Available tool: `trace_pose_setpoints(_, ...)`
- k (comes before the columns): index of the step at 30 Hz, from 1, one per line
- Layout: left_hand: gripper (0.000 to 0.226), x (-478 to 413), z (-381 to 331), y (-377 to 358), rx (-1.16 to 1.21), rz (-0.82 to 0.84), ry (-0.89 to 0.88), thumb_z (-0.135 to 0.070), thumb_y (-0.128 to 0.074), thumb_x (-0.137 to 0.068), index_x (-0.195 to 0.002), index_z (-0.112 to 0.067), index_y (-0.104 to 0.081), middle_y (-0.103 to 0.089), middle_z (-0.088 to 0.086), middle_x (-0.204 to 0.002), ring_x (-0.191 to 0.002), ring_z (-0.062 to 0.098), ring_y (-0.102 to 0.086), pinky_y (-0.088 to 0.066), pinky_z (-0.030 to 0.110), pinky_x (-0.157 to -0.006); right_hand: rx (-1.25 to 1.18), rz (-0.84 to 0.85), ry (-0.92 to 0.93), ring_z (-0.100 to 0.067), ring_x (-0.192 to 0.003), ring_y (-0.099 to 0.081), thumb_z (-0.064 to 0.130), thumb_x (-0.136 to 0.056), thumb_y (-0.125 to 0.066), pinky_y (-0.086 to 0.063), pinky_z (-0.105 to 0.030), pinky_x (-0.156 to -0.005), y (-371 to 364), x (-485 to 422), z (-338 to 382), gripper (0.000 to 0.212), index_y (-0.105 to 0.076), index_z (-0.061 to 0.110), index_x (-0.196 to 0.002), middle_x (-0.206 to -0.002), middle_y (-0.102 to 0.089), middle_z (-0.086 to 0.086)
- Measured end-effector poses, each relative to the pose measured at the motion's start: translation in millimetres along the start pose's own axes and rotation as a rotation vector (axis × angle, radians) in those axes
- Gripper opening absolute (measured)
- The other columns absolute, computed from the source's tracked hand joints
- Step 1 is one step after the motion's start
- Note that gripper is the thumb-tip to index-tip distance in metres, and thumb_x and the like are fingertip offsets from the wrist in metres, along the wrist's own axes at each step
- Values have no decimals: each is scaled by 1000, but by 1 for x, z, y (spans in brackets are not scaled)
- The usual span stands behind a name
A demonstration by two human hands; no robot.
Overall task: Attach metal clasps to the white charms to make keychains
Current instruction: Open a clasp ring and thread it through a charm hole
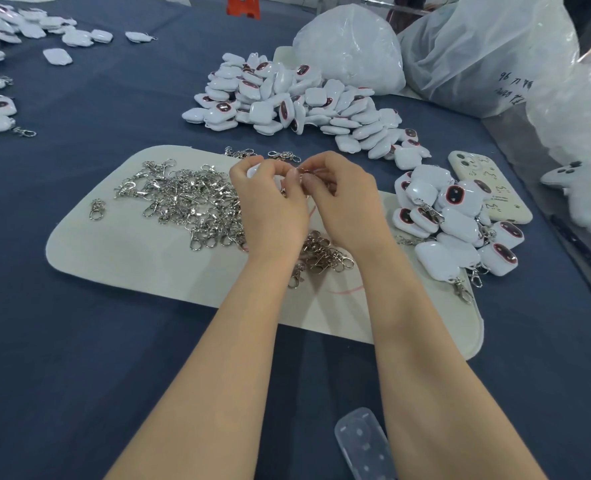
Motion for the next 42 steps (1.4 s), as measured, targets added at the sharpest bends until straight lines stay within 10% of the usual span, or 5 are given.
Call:
trace_pose_setpoints(8, 5, 1, 1, -2, 22, 44, -7, -14, -61, -90, -88, -19, -62, -35, 1, -121, -82, -35, -29, -20, -12, -68, -150, -73, -113, -10, -81, -67, 11, -93, -55, -52, -25, -81, 2, -3, -4, 9, -59, 18, -88, -85, -71, -2)
trace_pose_setpoints(15, 7, 0, -1, 1, 43, 36, -22, -12, -60, -89, -88, -18, -62, -35, -2, -115, -94, -7, -42, -27, -8, -74, -21, -47, -72, -10, -84, -66, 16, -93, -55, -49, -22, -79, 2, -3, -3, 8, -62, 17, -90, -86, -71, 2)
trace_pose_setpoints(27, 9, 2, -1, 0, 64, 9, -25, -8, -59, -87, -84, -17, -60, -39, 0, -112, -83, -35, -33, -27, -8, -71, -32, -80, 11, -3, -45, -43, 13, -90, -58, -34, -11, -50, 0, 1, 0, 9, -52, 20, -91, -53, -59, 2)
trace_pose_setpoints(37, 6, 2, 0, 1, -9, 18, -64, -10, -56, -91, -90, -12, -62, -36, -2, -112, -86, -5, -45, -25, -8, -71, -62, -85, -7, 0, -54, -49, 12, -88, -61, -37, -9, -56, -2, -1, -2, 13, -50, 19, -85, -64, -61, 4)
trace_pose_setpoints(42, 8, 3, 4, 0, -15, 3, -82, -11, -55, -92, -93, -10, -63, -35, -3, -111, -85, -24, -36, -32, 0, -76, -73, -97, 0, 3, -58, -50, 10, -88, -60, -37, -8, -59, -7, -1, -4, 11, -51, 17, -86, -67, -57, 11)
Point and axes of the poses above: each hand's wrist, its own x-axis away from the middle knuckle, its own y-axis out of the back of the hand, z = x × y, the point moved 1 cm from there along -x, towards the middle knuckle
